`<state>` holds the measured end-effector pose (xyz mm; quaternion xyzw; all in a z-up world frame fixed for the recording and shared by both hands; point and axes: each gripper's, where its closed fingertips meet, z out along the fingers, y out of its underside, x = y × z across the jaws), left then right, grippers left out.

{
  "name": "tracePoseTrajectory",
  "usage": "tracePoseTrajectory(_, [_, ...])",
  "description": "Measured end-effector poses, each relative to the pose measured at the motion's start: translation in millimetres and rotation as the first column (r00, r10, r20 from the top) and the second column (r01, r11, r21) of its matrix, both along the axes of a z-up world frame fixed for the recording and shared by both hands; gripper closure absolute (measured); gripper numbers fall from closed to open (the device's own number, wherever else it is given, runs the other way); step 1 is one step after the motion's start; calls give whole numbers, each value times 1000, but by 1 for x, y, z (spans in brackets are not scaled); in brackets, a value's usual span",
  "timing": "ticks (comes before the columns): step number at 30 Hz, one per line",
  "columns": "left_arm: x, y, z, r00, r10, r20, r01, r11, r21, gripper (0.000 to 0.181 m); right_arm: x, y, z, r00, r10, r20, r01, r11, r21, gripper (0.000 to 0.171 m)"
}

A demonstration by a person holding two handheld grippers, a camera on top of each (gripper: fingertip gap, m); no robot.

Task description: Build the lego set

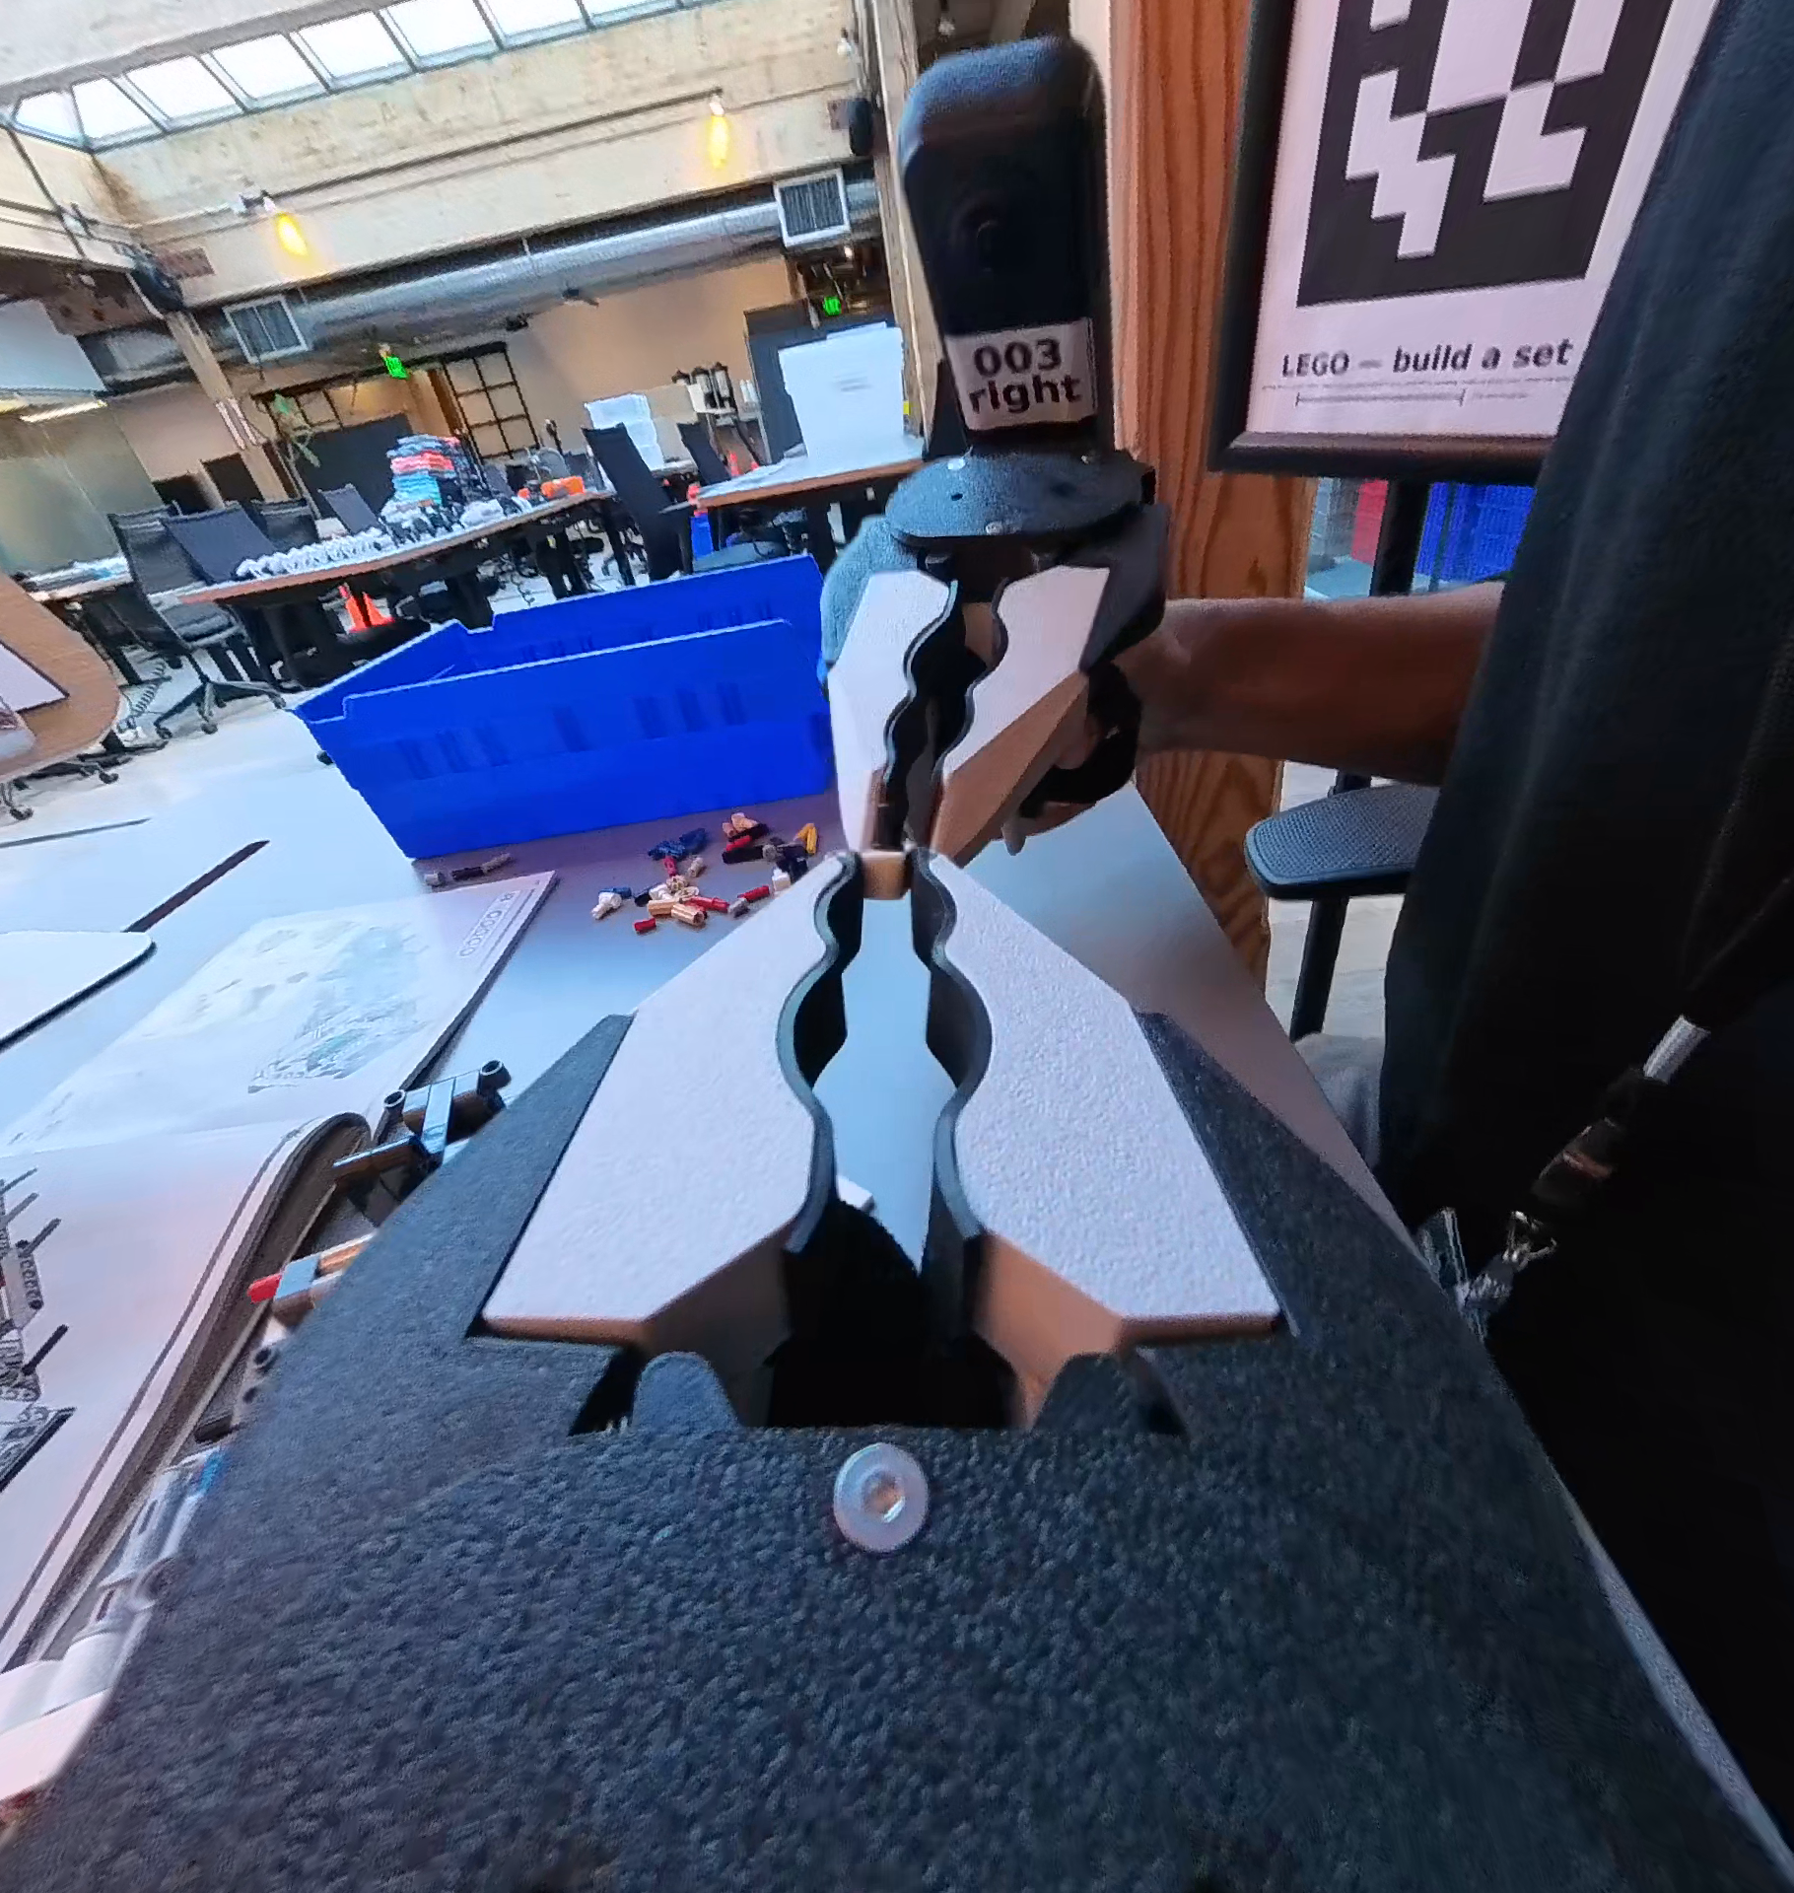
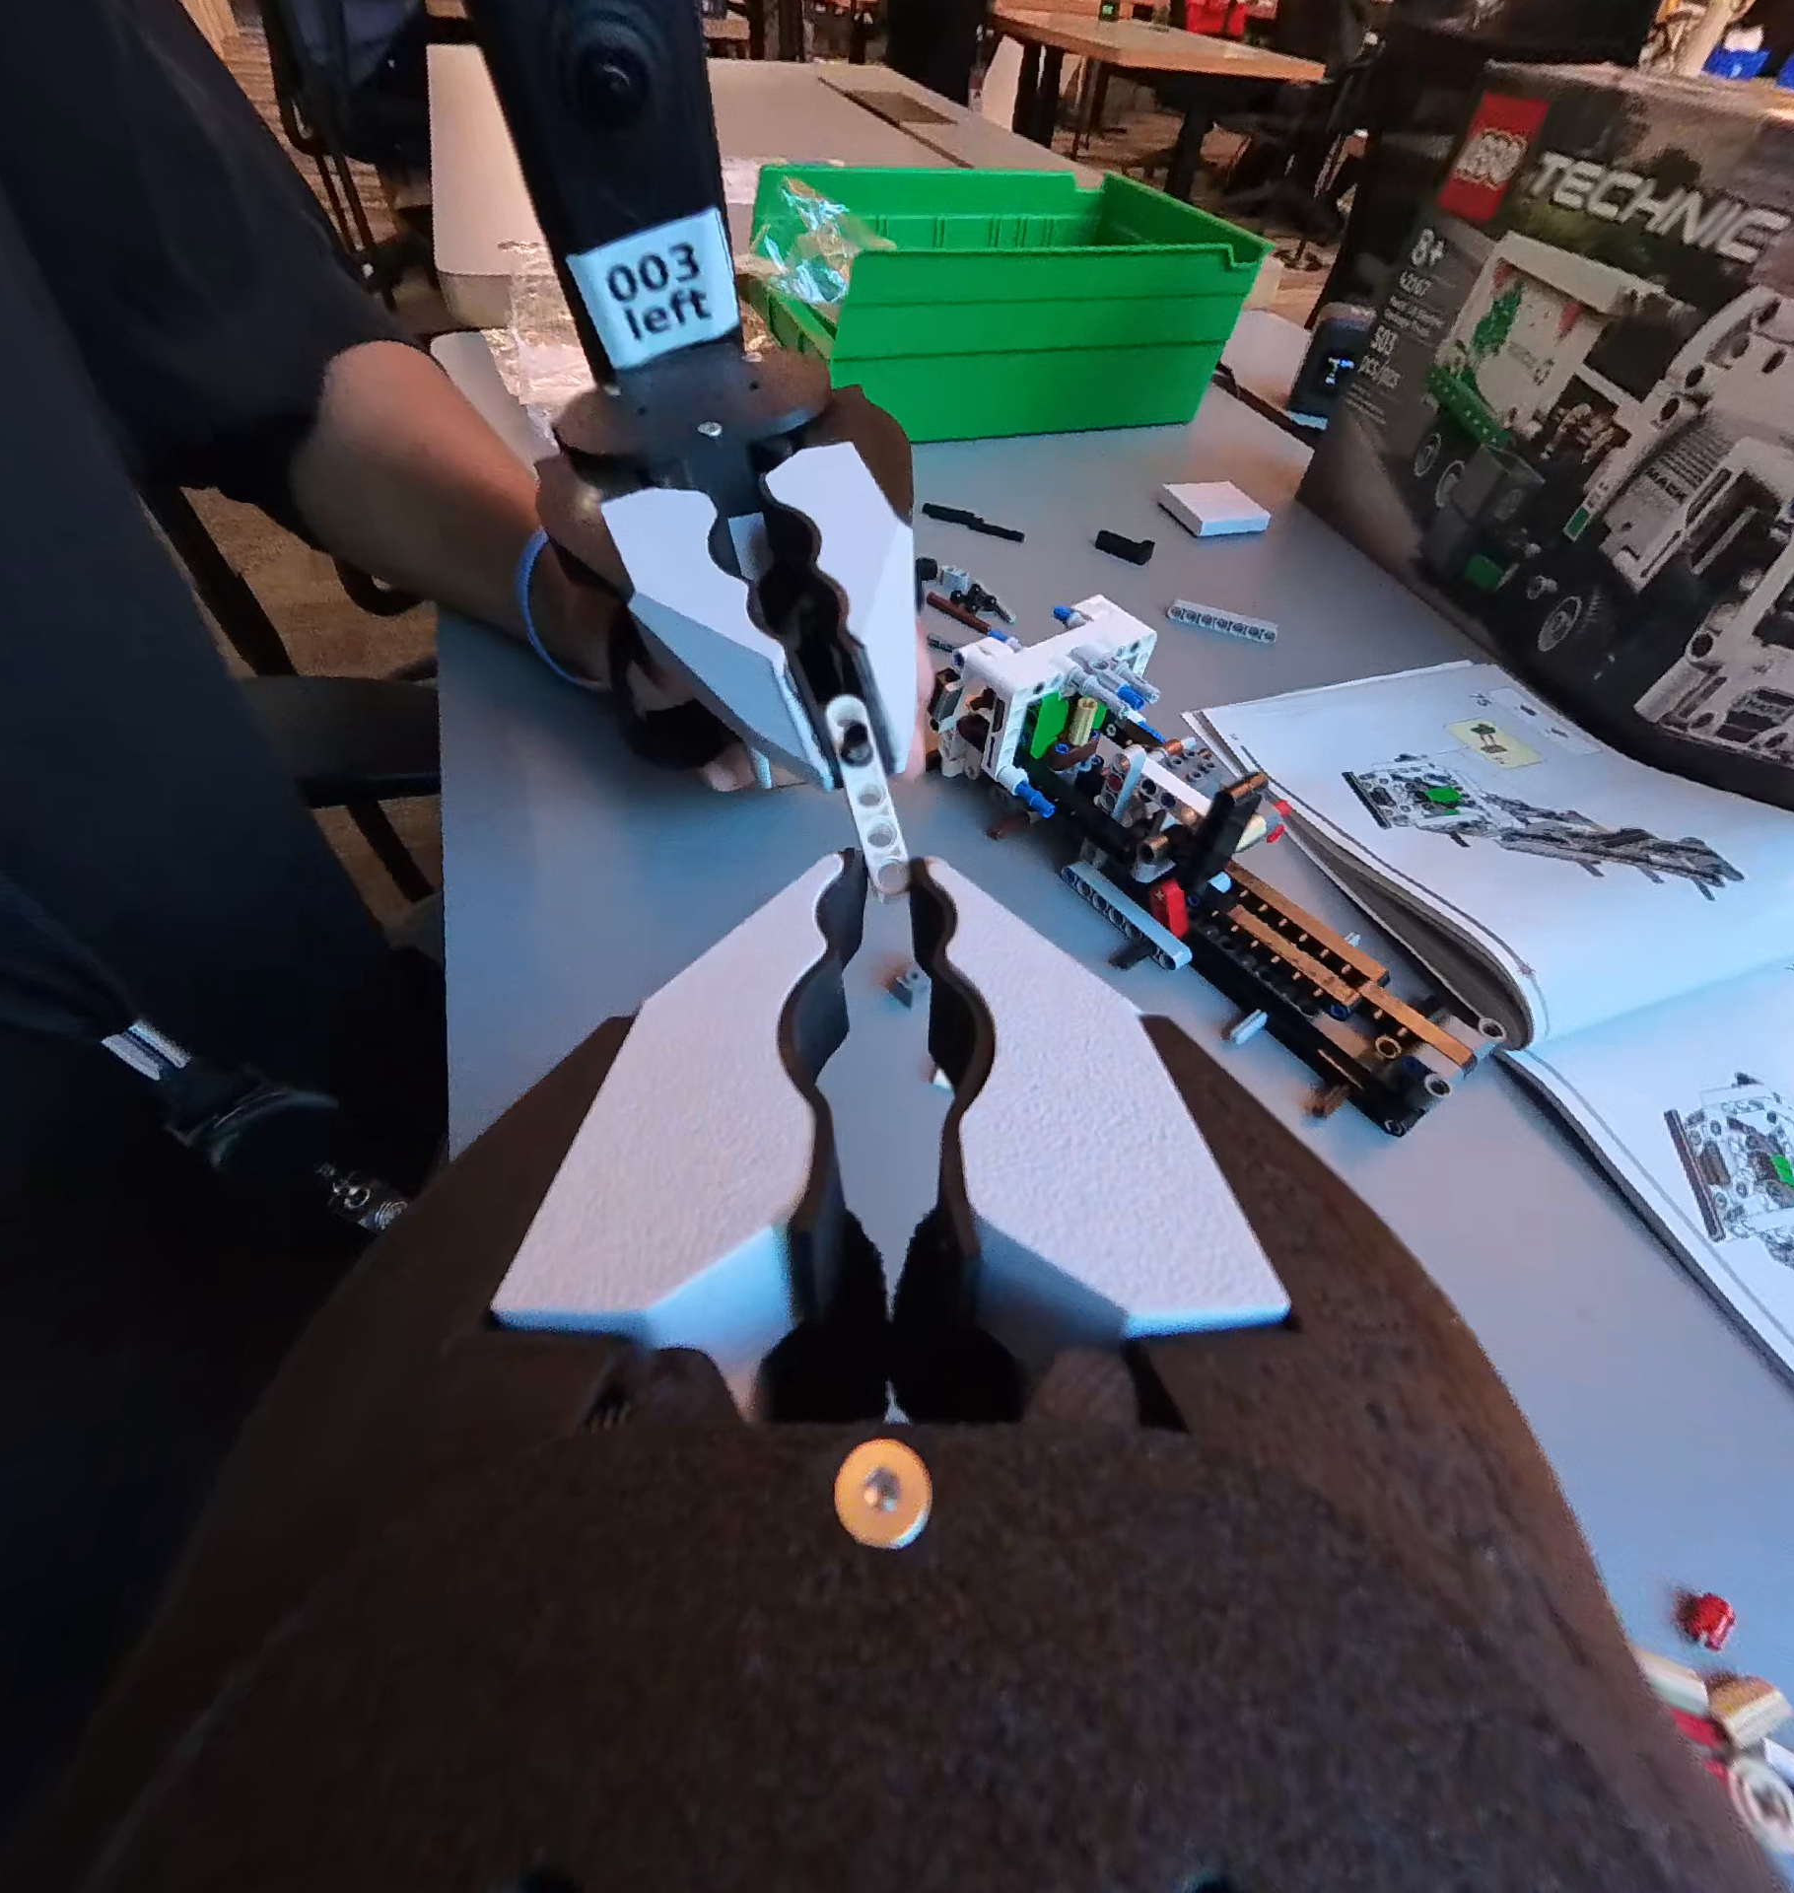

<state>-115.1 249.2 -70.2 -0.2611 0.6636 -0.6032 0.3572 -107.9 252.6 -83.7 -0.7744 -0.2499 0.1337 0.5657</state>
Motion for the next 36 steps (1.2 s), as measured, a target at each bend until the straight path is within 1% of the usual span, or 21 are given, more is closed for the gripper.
tracePoseTrajectory(2, [0, -1, -7, 1000, -5, -22, 6, 999, 50, 171, -5, 0, 0, 1000, 16, 19, -17, 1000, 9, 164])
tracePoseTrajectory(5, [0, -1, -11, 1000, 14, -14, -13, 995, 95, 174, -7, 5, -6, 998, 13, 58, -12, 1000, -15, 163])
tracePoseTrajectory(8, [3, 2, -13, 999, 34, -30, -31, 993, 114, 174, -3, 7, -8, 1000, -2, 14, 2, 999, -41, 162])
tracePoseTrajectory(10, [3, 4, -12, 999, 40, -34, -35, 992, 119, 174, 1, 5, -7, 1000, -15, -9, 15, 999, -33, 157])
tracePoseTrajectory(12, [3, 6, -12, 998, 48, -28, -45, 991, 123, 174, 1, 4, -5, 999, -21, -41, 19, 999, -31, 157])
tracePoseTrajectory(15, [4, 6, -12, 998, 56, -25, -53, 990, 130, 174, -3, 2, -5, 993, 1, -114, -8, 998, -66, 155])
tracePoseTrajectory(16, [4, 6, -13, 998, 58, -22, -55, 989, 134, 174, -4, 3, -5, 992, -1, -127, -8, 997, -71, 153])
tracePoseTrajectory(18, [5, 6, -13, 998, 60, -18, -57, 990, 132, 174, -4, 4, -6, 992, -13, -122, 5, 998, -66, 154])
tracePoseTrajectory(20, [5, 7, -13, 998, 64, -11, -62, 991, 121, 174, -4, 6, -5, 989, -24, -149, 15, 998, -60, 154])
tracePoseTrajectory(25, [6, 4, -19, 998, 69, -16, -65, 985, 162, 174, -6, 9, -10, 986, -34, -164, 22, 997, -73, 153])
tracePoseTrajectory(28, [11, 10, -22, 992, 129, 9, -127, 965, 230, 175, 0, 11, -13, 977, -71, -201, 50, 993, -109, 151])
tracePoseTrajectory(30, [15, 15, -29, 982, 184, 46, -188, 926, 328, 175, 4, 13, -11, 943, -137, -303, 88, 982, -168, 139])
tracePoseTrajectory(32, [19, 19, -35, 970, 232, 79, -244, 883, 400, 175, 1, 14, -11, 894, -206, -399, 107, 961, -257, 117])
tracePoseTrajectory(33, [20, 21, -38, 963, 252, 95, -268, 860, 434, 175, 1, 17, -12, 857, -268, -441, 142, 944, -297, 119])
tracePoseTrajectory(34, [22, 23, -41, 955, 273, 112, -293, 831, 474, 175, 0, 18, -11, 817, -315, -483, 166, 931, -327, 124])
tracePoseTrajectory(35, [23, 24, -44, 950, 285, 131, -311, 802, 509, 175, -4, 19, -7, 789, -318, -526, 160, 933, -324, 120])
tracePoseTrajectory(36, [23, 24, -45, 945, 289, 152, -324, 781, 533, 175, -3, 20, -7, 774, -346, -530, 183, 924, -337, 121])
